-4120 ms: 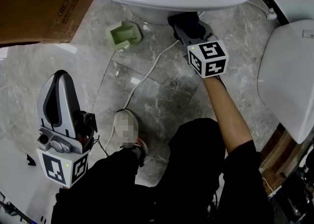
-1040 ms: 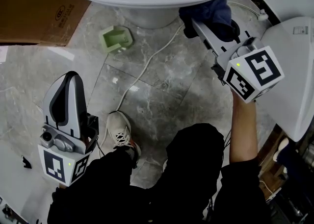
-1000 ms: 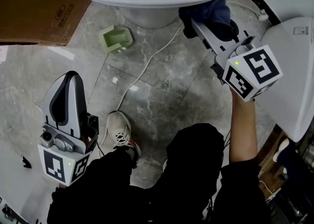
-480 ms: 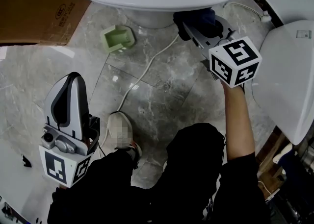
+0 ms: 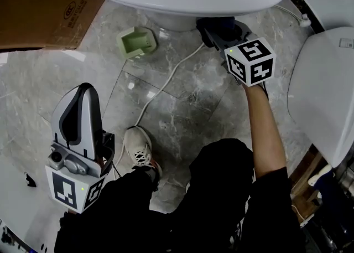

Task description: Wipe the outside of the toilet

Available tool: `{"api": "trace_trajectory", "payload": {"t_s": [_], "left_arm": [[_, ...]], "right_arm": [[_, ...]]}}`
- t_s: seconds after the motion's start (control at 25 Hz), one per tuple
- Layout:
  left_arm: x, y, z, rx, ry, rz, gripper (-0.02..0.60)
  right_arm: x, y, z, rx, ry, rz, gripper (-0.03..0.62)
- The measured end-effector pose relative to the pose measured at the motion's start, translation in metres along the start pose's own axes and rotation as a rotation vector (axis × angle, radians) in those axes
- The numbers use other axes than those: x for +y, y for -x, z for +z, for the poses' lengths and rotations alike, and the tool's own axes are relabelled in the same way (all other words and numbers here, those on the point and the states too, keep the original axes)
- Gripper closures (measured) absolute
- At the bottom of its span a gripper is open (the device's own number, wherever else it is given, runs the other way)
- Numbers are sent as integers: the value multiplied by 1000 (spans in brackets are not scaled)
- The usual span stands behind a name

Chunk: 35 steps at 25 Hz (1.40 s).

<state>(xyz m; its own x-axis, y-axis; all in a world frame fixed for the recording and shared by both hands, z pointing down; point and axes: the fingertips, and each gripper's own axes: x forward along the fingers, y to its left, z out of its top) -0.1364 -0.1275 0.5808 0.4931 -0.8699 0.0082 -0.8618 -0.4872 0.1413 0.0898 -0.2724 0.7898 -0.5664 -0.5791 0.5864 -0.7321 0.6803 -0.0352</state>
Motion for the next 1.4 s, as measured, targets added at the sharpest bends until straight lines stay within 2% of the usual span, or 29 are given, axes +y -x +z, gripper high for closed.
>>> {"api": "trace_trajectory", "payload": {"t_s": [0.72,1.08,1.24,1.4], "left_arm": [[12,3,-7,11,23,8,572],[14,6,-4,0,34,12,572],[12,5,0,-13,34,9,572],[5,5,4,-23,30,5,572]], "right_arm": [[-14,-71,-94,253,-32,-26,465],[-17,-88,-121,345,-74,-31,464],[-18,-88,-127,350,-89,-31,464],[-13,-70,-119,305,-87,-17,465]]}}
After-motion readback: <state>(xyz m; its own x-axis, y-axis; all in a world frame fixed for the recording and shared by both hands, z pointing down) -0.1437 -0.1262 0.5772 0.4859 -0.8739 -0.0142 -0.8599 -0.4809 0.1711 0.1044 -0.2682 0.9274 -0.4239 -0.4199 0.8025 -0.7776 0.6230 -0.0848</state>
